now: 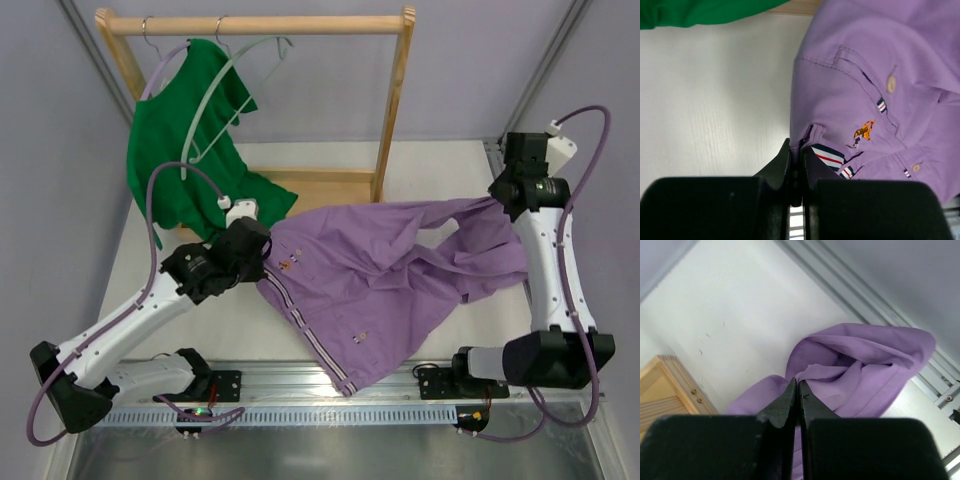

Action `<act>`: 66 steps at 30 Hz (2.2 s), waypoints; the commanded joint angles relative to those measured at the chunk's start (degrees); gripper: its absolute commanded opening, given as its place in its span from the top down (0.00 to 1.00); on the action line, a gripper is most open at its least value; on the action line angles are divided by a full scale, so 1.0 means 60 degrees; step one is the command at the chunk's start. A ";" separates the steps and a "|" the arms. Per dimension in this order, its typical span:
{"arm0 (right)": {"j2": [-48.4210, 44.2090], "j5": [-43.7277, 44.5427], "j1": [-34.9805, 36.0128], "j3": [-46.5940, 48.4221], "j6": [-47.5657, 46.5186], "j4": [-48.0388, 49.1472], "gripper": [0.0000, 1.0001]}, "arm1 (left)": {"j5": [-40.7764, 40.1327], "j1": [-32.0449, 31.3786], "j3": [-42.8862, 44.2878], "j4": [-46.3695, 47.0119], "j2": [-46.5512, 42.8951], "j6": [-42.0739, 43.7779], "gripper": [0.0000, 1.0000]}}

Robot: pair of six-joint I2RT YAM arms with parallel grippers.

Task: Place the trousers on the hanger
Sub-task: Fold the trousers

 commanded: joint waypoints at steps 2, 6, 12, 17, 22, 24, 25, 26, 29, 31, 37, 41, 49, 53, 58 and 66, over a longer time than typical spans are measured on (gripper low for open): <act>-0.1074 0.1305 -0.0012 -0.0095 -0.0100 -0.0214 0.96 | -0.1547 0.0035 0.0668 -0.1040 0.0443 -0.0046 1.00; -0.1470 0.1172 -0.0027 -0.1425 -0.0085 0.0151 0.96 | -0.2644 0.0078 0.0742 -0.1625 0.0795 -0.0177 1.00; -0.1426 0.1246 -0.0305 -0.1634 -0.0173 0.0137 0.96 | -0.2809 0.0473 0.0567 -0.1554 0.0723 -0.0192 1.00; -0.2434 -0.1864 -0.0335 -0.3358 -0.0101 0.1624 0.96 | -0.2560 0.0693 0.0581 -0.1349 0.0824 -0.0031 1.00; -0.3930 -0.5462 -0.0042 -0.6921 0.0866 0.3200 0.78 | -0.2165 0.0767 0.0479 -0.1042 0.0971 0.0130 1.00; -0.4019 -0.5565 -0.0042 -0.7011 0.0998 0.2820 0.70 | -0.1901 0.0767 0.0435 -0.0939 0.0971 0.0159 1.00; -0.4005 -0.5493 -0.0042 -0.6866 0.1028 0.2354 0.64 | -0.1828 0.0767 0.0391 -0.0895 0.0928 0.0159 1.00; -0.3976 -0.5376 -0.0042 -0.6661 0.1057 0.2074 0.60 | -0.1726 0.0767 0.0376 -0.0865 0.0927 0.0174 1.00; -0.3727 -0.5272 -0.0042 -0.5636 0.0912 0.1807 0.47 | -0.1593 0.0767 0.0317 -0.0704 0.0869 0.0232 1.00; -0.3174 -0.4662 -0.0042 -0.4831 0.0678 0.1822 0.42 | -0.1520 0.0767 0.0317 -0.0675 0.0898 0.0262 1.00; -0.0361 -0.2858 -0.0641 -0.2063 0.0354 0.0975 0.39 | -0.1388 0.0767 0.0142 -0.0675 0.0723 0.0276 1.00; 0.1544 -0.1948 -0.1211 -0.0801 0.0923 0.0081 0.39 | -0.1271 0.0753 -0.0005 -0.0631 0.0488 0.0145 1.00; 0.4194 -0.2623 -0.2092 0.0165 0.1731 0.0196 0.41 | -0.0671 0.0767 -0.0327 -0.0001 -0.0156 -0.0061 0.99; 0.5091 -0.2358 -0.2297 0.1145 0.1965 0.0211 0.41 | -0.0202 0.0753 -0.0604 0.0365 -0.0156 0.0027 0.99; 0.5984 -0.1875 -0.2356 0.2319 0.2272 -0.0155 0.41 | -0.0040 0.0767 -0.0811 0.0571 -0.0244 0.0159 1.00; 0.7449 -0.1566 -0.2415 0.3505 0.2625 -0.0550 0.41 | 0.0033 0.0767 -0.0854 0.0585 -0.0508 0.0203 1.00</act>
